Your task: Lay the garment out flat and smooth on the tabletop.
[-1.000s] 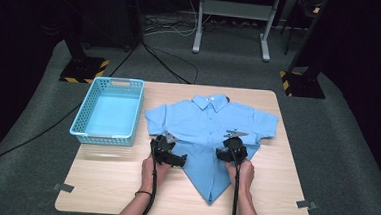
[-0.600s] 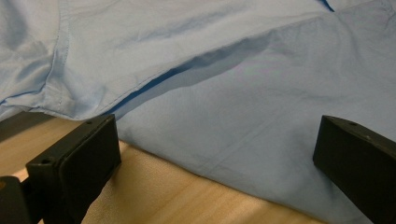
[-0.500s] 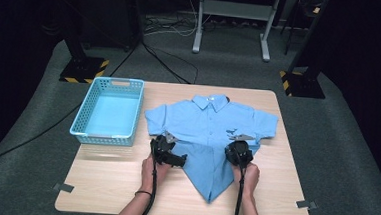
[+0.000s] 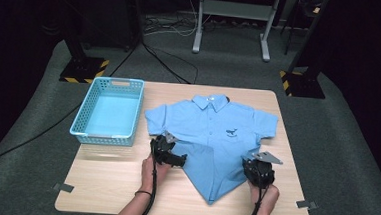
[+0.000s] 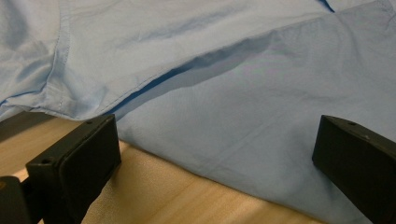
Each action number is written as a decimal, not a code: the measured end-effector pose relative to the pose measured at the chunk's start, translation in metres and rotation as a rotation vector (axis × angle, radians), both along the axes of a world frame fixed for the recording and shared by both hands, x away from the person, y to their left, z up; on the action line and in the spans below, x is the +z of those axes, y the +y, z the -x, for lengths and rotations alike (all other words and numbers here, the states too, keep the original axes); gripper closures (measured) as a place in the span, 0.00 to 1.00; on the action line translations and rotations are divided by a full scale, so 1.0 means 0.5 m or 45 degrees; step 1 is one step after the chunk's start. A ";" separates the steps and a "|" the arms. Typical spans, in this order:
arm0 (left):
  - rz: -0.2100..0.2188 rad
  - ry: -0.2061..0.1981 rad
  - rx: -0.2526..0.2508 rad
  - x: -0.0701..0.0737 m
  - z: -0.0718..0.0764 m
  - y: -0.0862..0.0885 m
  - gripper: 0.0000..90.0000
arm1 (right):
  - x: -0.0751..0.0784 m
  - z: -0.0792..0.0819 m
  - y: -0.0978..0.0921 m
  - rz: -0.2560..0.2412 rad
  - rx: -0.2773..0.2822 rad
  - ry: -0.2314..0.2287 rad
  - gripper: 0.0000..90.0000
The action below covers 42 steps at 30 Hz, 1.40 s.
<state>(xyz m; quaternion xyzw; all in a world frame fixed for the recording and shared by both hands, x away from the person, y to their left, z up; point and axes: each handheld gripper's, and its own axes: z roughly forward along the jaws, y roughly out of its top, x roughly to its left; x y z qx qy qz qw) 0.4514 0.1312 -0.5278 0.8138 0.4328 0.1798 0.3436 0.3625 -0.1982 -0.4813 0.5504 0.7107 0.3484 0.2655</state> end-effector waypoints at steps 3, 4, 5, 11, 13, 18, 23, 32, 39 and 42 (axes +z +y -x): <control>-0.001 0.000 0.002 0.000 0.000 0.000 0.01 | 0.005 0.030 -0.023 -0.018 -0.034 -0.024 0.88; 0.000 0.000 0.003 0.000 0.000 0.000 0.01 | 0.005 0.040 -0.032 -0.012 -0.042 -0.026 0.88; -0.001 0.000 0.002 0.000 0.000 0.000 0.01 | 0.005 0.047 -0.037 -0.009 -0.052 -0.028 0.87; -0.002 -0.001 0.001 0.000 -0.001 0.000 0.01 | 0.000 0.119 -0.100 0.030 -0.146 -0.010 0.65; -0.002 -0.001 0.001 0.000 -0.001 0.000 0.01 | 0.005 0.134 -0.120 -0.003 -0.171 0.014 0.55; -0.002 -0.001 0.001 0.000 -0.001 0.000 0.01 | 0.017 0.128 -0.136 -0.137 -0.139 0.010 0.27; -0.002 -0.001 0.001 0.000 -0.001 0.000 0.01 | 0.004 0.033 -0.103 -0.124 -0.013 0.032 0.08; -0.003 -0.003 0.002 0.000 0.000 0.000 0.01 | -0.081 -0.057 -0.099 -0.011 -0.034 0.096 0.02; -0.003 -0.003 0.001 0.000 0.000 0.000 0.01 | -0.091 -0.056 -0.128 -0.047 -0.039 0.120 0.02; 0.000 0.001 -0.010 0.000 -0.001 -0.001 0.01 | -0.092 -0.056 -0.119 -0.002 -0.035 0.125 0.01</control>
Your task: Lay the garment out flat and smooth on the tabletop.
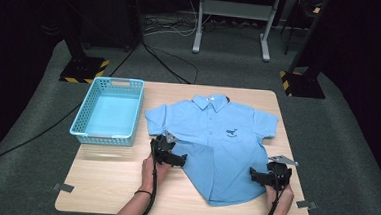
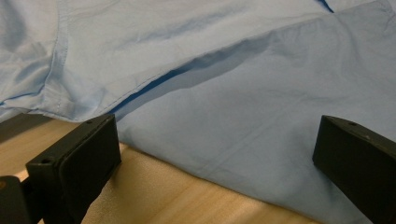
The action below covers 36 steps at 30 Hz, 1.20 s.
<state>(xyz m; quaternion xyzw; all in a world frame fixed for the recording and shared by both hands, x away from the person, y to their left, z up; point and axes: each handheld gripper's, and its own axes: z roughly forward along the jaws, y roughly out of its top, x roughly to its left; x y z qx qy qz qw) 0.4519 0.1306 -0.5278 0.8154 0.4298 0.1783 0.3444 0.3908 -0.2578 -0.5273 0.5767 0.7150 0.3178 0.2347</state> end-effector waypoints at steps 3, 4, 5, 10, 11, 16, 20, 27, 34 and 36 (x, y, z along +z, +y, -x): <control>0.024 0.005 -0.002 0.002 0.004 0.004 0.00 | 0.000 -0.001 0.002 0.015 -0.003 0.000 0.01; 0.028 -0.005 0.002 0.005 0.007 0.005 0.00 | 0.000 -0.001 0.002 0.015 -0.004 0.000 0.01; 0.036 -0.027 0.011 0.011 0.012 0.006 0.00 | 0.000 -0.001 0.003 0.018 -0.003 0.000 0.01; 0.092 -0.136 -0.022 0.065 0.026 -0.017 0.00 | 0.000 -0.001 0.004 0.021 -0.002 0.001 0.01; 0.105 -0.139 -0.039 0.074 0.025 -0.029 0.00 | 0.000 -0.001 0.004 0.021 -0.002 0.001 0.01; 0.086 -0.099 -0.112 0.091 0.009 -0.108 0.00 | 0.000 -0.001 0.004 0.021 -0.002 0.001 0.01; 0.054 -0.040 -0.138 0.076 -0.010 -0.162 0.02 | -0.001 -0.001 0.004 0.021 -0.001 0.001 0.01; -0.014 0.029 -0.119 0.044 -0.033 -0.227 0.15 | 0.000 -0.001 0.003 0.020 -0.001 0.000 0.01; -0.016 0.022 -0.089 0.026 -0.025 -0.216 0.42 | 0.000 -0.001 0.004 0.019 0.004 -0.002 0.02; -0.014 0.003 -0.100 0.025 -0.021 -0.211 0.52 | 0.000 -0.001 0.004 0.019 0.004 -0.001 0.02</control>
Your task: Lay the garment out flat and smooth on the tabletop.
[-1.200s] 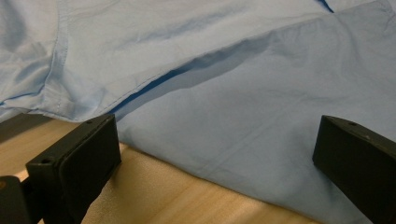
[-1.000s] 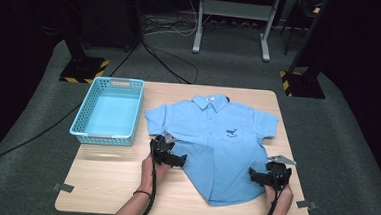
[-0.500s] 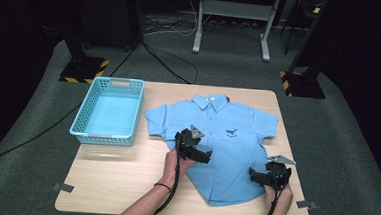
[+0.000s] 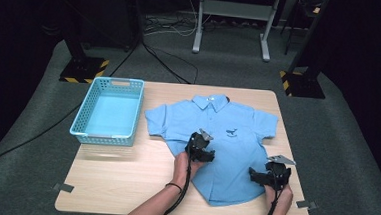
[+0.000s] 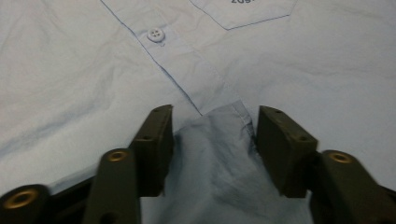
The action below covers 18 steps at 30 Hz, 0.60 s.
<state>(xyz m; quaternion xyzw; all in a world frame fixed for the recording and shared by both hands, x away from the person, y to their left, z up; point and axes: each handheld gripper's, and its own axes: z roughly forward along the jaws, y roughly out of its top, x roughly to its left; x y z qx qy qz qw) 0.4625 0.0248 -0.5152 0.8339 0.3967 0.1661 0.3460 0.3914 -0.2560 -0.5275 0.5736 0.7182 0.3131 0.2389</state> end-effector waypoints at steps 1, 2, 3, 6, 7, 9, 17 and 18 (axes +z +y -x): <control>0.000 0.000 0.000 0.000 0.000 0.000 0.58 | 0.000 0.000 0.000 0.000 0.000 0.000 0.02; 0.021 -0.013 -0.028 -0.002 0.004 0.004 0.62 | 0.000 0.000 0.000 0.000 0.000 0.000 0.02; 0.029 -0.018 -0.039 -0.003 0.006 0.004 0.67 | 0.000 0.000 0.000 0.000 0.000 0.000 0.02; 0.023 -0.040 -0.070 -0.004 0.013 0.006 0.81 | 0.000 0.000 0.000 0.001 0.000 -0.001 0.02; 0.024 -0.042 -0.073 -0.004 0.015 0.006 0.84 | 0.000 0.000 0.000 0.001 0.000 -0.001 0.02; 0.025 -0.045 -0.078 -0.004 0.016 0.008 0.90 | 0.000 0.000 0.000 0.001 0.000 -0.001 0.02; 0.017 -0.091 -0.097 0.001 0.024 0.018 0.96 | 0.000 0.000 0.000 0.001 0.001 -0.002 0.02; 0.014 -0.097 -0.100 0.002 0.025 0.021 0.96 | 0.000 0.000 0.000 0.001 0.001 -0.002 0.02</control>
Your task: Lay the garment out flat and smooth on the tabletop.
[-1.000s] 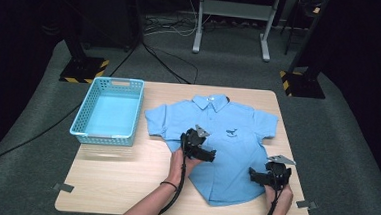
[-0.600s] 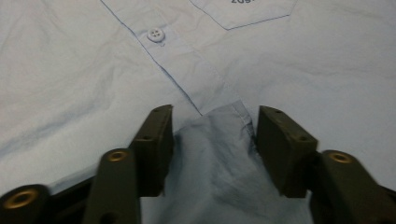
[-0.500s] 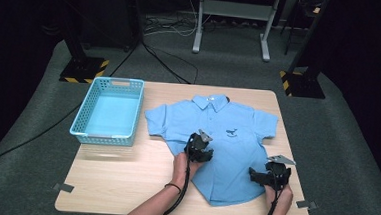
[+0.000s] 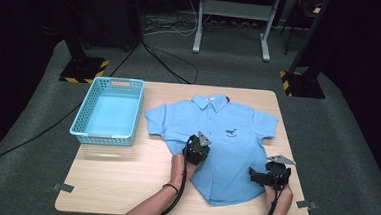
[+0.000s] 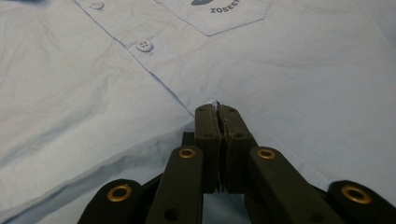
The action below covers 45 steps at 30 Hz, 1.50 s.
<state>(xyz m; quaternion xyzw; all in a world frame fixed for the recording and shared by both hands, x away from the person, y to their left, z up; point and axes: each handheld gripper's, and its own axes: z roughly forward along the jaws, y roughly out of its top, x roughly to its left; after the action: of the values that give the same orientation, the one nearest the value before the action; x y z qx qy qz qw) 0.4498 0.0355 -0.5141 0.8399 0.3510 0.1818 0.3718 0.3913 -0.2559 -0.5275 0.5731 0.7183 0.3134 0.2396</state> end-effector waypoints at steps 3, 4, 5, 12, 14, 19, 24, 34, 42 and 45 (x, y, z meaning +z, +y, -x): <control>0.030 -0.002 -0.004 0.006 0.004 0.011 0.96 | 0.000 0.000 0.000 0.001 -0.001 0.000 0.02; 0.037 -0.002 -0.006 0.009 0.006 0.015 0.96 | 0.000 0.000 0.000 0.001 -0.001 0.000 0.02; 0.050 -0.007 -0.004 0.013 0.007 0.018 0.96 | 0.000 0.000 0.000 0.001 -0.001 0.000 0.02; 0.106 -0.044 -0.005 0.041 0.025 0.047 0.97 | 0.000 0.000 0.000 0.001 -0.001 0.000 0.02; 0.115 -0.045 -0.005 0.044 0.028 0.052 0.97 | 0.000 0.000 0.000 0.002 -0.001 0.000 0.02; 0.162 -0.070 -0.003 0.061 0.051 0.079 0.97 | 0.000 0.000 0.000 0.003 -0.002 0.000 0.02; 0.199 -0.092 -0.014 0.072 0.074 0.097 0.97 | 0.000 0.000 0.000 0.003 -0.003 0.000 0.02; 0.236 -0.109 -0.010 0.078 0.110 0.134 0.97 | 0.000 0.000 0.000 0.004 -0.003 0.000 0.02; 0.223 -0.097 -0.004 0.063 0.152 0.173 0.97 | 0.000 0.000 0.000 0.004 -0.003 0.000 0.02; 0.205 -0.086 0.005 0.047 0.169 0.190 0.96 | 0.000 -0.001 0.000 0.004 -0.001 0.001 0.02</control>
<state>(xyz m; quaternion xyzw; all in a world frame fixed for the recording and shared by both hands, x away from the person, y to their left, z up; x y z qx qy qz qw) 0.3653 0.1304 -0.4907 0.8001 0.3532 0.1820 0.4495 0.3916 -0.2557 -0.5275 0.5731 0.7186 0.3119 0.2406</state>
